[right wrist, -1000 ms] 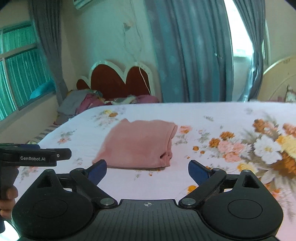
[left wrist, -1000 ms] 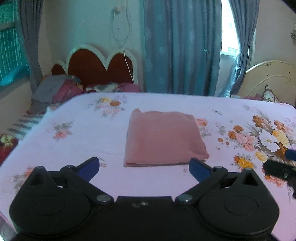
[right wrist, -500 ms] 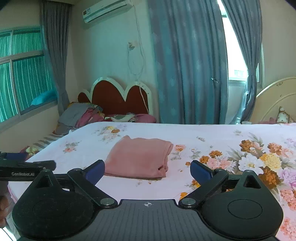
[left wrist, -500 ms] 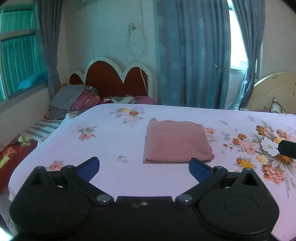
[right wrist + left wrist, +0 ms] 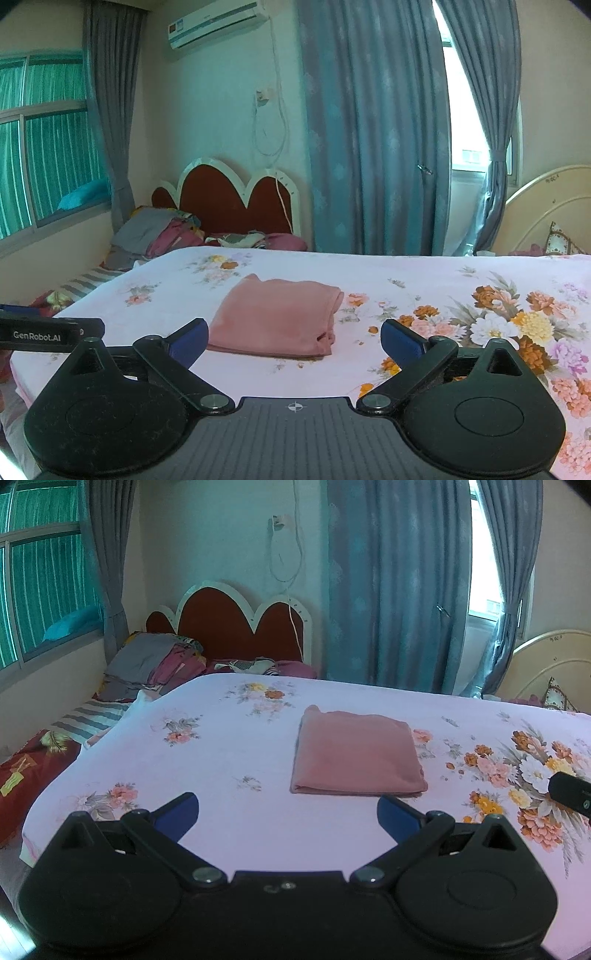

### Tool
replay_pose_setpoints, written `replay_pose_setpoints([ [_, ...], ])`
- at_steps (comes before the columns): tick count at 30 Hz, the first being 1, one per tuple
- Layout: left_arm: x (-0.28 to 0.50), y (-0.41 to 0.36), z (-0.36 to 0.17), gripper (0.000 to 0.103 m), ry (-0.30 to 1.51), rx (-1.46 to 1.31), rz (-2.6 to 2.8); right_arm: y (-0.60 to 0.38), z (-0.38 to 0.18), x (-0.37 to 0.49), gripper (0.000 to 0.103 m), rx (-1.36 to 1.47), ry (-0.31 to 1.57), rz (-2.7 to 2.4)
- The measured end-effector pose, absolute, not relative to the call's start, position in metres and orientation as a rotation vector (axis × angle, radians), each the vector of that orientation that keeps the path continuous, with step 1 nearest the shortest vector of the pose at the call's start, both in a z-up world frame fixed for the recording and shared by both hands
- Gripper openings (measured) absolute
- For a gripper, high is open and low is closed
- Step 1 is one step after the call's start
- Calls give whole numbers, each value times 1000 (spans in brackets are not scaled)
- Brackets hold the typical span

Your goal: Fold small clothes

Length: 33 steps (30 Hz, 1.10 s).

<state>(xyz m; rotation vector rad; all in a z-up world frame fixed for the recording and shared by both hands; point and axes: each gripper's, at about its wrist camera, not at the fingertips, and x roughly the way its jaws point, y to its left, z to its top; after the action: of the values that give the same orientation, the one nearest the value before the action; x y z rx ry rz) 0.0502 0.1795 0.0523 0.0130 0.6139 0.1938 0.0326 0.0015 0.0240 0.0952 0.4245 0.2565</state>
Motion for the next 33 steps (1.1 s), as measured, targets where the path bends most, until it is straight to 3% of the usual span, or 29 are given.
replay_pose_setpoints([
  [33, 55, 178, 56, 103, 623, 7, 177, 1, 21, 37, 99, 105, 424, 262],
])
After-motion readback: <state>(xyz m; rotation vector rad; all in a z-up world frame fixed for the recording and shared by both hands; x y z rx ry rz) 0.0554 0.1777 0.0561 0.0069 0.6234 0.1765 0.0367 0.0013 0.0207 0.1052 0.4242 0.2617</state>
